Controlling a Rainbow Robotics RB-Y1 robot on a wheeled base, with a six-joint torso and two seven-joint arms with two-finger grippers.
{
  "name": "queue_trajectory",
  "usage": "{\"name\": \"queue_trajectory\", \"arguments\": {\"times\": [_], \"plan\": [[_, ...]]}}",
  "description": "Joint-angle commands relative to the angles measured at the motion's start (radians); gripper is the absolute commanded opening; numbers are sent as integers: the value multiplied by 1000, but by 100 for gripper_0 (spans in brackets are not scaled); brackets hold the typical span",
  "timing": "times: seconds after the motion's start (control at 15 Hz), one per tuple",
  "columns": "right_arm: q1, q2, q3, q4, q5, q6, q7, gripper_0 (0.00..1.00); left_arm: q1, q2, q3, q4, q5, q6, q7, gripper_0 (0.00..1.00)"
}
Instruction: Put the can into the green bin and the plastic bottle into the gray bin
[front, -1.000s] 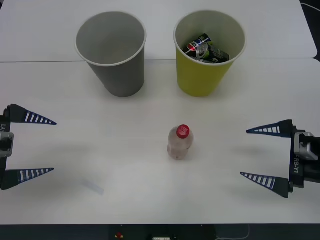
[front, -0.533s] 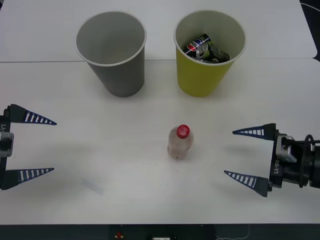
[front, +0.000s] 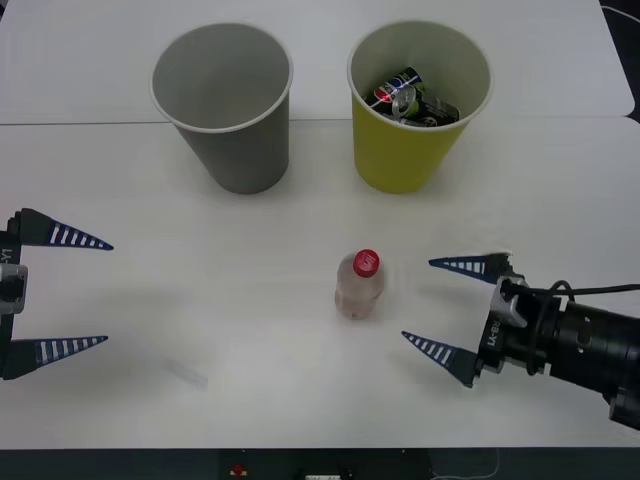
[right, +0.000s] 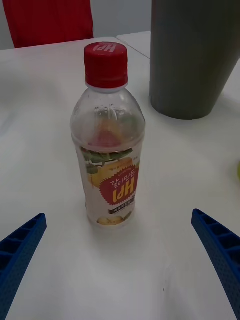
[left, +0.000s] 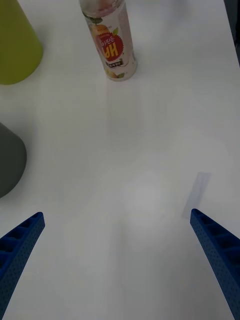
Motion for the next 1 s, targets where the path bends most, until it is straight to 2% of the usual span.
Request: {"name": "queue_trajectory", "arguments": {"times": [0.07,0.47,1.0], "plan": [[-33,59,37,43,0,24,12,100,0,0,0,0,0,0,0,100],[-113,188,76,166,0,22,63,100,0,0,0,0,0,0,0,100],[-204,291,119,293,0,22,123,100,0,0,0,0,0,0,0,100]]}}
